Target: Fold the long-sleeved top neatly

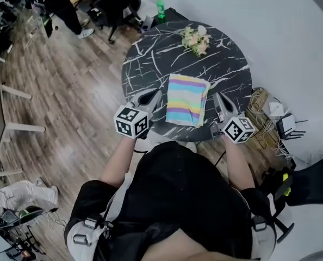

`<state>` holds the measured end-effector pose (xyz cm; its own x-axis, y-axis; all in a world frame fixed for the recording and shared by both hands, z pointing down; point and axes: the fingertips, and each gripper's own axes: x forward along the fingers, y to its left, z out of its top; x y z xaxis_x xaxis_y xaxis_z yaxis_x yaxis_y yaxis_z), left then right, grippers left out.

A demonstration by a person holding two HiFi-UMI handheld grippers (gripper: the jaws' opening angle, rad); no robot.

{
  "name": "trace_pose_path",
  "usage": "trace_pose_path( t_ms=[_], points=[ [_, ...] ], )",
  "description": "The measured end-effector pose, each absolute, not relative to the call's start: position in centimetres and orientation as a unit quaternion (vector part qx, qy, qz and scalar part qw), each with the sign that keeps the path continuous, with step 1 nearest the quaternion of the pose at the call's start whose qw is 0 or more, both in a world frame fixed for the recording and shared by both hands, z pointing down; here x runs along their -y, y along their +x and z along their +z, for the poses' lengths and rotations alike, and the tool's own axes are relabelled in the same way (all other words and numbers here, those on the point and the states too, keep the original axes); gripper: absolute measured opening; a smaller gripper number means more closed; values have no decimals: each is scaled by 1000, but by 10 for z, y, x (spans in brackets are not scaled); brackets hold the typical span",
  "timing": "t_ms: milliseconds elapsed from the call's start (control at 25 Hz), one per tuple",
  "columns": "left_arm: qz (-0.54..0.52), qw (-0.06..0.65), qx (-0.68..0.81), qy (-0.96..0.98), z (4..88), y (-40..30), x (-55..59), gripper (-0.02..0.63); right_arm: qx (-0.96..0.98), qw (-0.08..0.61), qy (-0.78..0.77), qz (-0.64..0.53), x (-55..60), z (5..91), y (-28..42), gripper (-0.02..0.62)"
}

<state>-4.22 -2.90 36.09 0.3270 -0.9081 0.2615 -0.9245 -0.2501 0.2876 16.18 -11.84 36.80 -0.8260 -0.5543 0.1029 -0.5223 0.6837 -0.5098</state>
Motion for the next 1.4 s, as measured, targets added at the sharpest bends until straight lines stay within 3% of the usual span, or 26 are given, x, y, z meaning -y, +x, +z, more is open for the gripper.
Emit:
trace_pose_path(
  t_ms=[440, 1400],
  points=[
    [-15, 122, 610, 783, 329, -65, 17, 8, -927, 37, -322, -188, 106, 347, 169, 6],
    [-44, 153, 633, 758, 337, -89, 13, 8, -942, 4, -286, -177, 118, 349, 142, 6]
  ],
)
